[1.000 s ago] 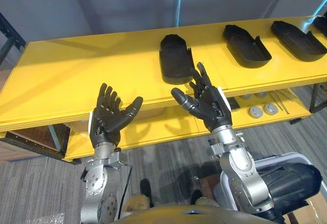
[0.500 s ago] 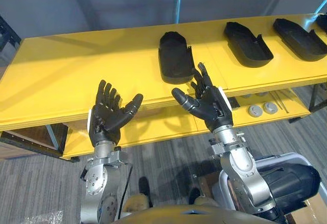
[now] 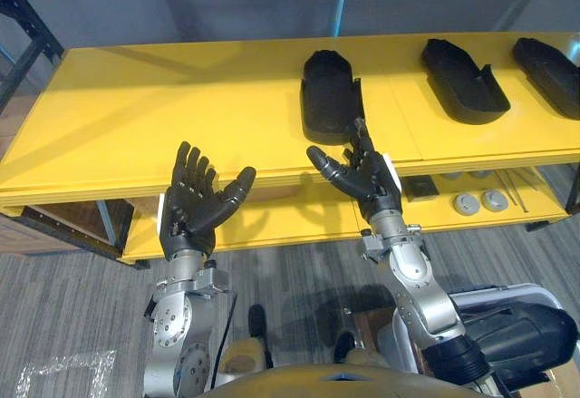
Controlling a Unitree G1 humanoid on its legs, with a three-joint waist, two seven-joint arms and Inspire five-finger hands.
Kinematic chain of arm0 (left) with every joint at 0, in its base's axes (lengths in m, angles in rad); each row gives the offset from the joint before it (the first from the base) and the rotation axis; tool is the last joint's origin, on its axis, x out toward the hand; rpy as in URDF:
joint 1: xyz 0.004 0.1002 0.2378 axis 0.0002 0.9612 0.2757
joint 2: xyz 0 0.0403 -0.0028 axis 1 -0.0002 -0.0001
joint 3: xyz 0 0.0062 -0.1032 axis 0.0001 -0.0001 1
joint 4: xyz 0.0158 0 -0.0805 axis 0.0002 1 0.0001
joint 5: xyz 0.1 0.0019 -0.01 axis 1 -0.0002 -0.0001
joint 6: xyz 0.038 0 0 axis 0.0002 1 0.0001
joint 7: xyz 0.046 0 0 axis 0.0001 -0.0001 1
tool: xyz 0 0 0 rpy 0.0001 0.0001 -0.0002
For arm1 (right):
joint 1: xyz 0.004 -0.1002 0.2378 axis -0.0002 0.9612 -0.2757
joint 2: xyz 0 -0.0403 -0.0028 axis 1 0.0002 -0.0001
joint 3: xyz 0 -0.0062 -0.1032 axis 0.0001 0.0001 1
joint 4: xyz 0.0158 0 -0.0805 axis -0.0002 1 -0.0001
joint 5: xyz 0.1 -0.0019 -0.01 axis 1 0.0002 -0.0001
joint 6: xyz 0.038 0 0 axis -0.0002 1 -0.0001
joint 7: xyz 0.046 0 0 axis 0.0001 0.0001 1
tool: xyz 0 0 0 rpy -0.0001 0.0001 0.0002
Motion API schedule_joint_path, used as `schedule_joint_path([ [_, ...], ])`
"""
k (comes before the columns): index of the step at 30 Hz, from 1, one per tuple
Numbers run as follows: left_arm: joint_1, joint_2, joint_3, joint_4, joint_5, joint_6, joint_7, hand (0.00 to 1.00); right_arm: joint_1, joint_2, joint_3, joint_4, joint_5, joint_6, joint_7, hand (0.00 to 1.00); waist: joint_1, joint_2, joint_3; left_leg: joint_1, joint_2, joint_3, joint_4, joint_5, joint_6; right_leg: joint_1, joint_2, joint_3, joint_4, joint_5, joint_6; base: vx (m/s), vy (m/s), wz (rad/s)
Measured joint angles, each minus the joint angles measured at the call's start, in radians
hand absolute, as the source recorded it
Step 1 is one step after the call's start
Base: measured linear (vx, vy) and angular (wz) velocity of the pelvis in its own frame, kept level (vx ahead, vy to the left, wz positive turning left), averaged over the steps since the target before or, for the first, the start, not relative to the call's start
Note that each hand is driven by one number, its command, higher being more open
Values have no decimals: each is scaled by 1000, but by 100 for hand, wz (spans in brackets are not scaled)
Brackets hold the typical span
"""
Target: Walk over and take three plastic housings, then place them on the shelf
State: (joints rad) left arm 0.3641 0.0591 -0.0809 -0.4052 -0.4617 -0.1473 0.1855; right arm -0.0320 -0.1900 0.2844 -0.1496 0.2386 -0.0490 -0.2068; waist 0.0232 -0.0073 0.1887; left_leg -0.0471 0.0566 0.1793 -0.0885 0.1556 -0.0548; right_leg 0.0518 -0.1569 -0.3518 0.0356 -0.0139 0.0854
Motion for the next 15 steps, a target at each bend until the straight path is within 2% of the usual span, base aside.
schedule_joint_path([
  [8,1,-1,4,0,0,0,-15,100,-91,55,-30,136,-76,-29,-87,100,5,4,8,-10,-3,-21,3,11,9,-2,-3,-17,11,-2,3,4,2,8],
  [15,0,-3,3,0,0,0,-24,100,-148,60,-62,181,-77,-53,-108,100,4,12,26,-7,-7,-25,3,14,10,-1,-7,-22,18,-3,4,1,1,1],
])
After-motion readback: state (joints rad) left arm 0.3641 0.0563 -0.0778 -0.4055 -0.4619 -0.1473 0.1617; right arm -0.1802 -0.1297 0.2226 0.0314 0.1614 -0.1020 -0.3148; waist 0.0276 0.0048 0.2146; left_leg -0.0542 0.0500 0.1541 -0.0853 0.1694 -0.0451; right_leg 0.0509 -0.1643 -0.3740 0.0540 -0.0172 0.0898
